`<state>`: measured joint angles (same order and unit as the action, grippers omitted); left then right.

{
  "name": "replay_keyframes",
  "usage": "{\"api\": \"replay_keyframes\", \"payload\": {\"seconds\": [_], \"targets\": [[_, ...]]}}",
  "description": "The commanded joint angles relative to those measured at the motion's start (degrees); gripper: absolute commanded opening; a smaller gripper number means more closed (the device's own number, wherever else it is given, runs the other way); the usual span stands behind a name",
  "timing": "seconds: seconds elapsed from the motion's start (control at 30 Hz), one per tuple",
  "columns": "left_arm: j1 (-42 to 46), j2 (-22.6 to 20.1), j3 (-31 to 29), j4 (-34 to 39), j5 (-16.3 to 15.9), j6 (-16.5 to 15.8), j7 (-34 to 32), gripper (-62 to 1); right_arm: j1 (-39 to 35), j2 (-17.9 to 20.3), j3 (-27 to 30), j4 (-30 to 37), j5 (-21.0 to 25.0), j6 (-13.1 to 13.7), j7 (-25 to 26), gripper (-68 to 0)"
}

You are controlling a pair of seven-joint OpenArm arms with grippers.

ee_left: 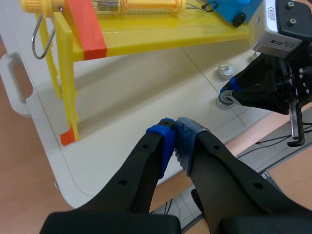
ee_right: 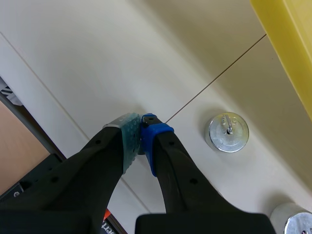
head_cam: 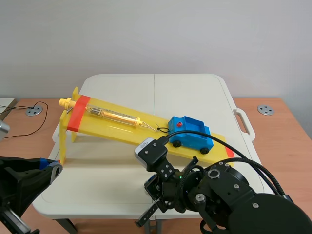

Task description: Place the four metal weights on the blue cart on the ramp.

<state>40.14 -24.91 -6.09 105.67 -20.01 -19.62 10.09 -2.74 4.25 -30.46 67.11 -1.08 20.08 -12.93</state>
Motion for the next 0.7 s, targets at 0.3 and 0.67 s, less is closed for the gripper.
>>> {"api": "replay_keyframes", "payload": {"seconds": [0.3, 0.67], "targets": [[-0.3, 0.3, -1.0, 4.1, -4.3, -1.6, -5.0, -58.2, 4.5, -1.7, -0.4, 0.4, 1.1, -2.7, 4.7, -66.9], [-0.3, 0.2, -1.0, 4.1, -4.3, -1.6, -5.0, -58.2, 1.2, 3.0, -0.3, 11.9, 5.0, -2.5, 2.5, -66.9]]}}
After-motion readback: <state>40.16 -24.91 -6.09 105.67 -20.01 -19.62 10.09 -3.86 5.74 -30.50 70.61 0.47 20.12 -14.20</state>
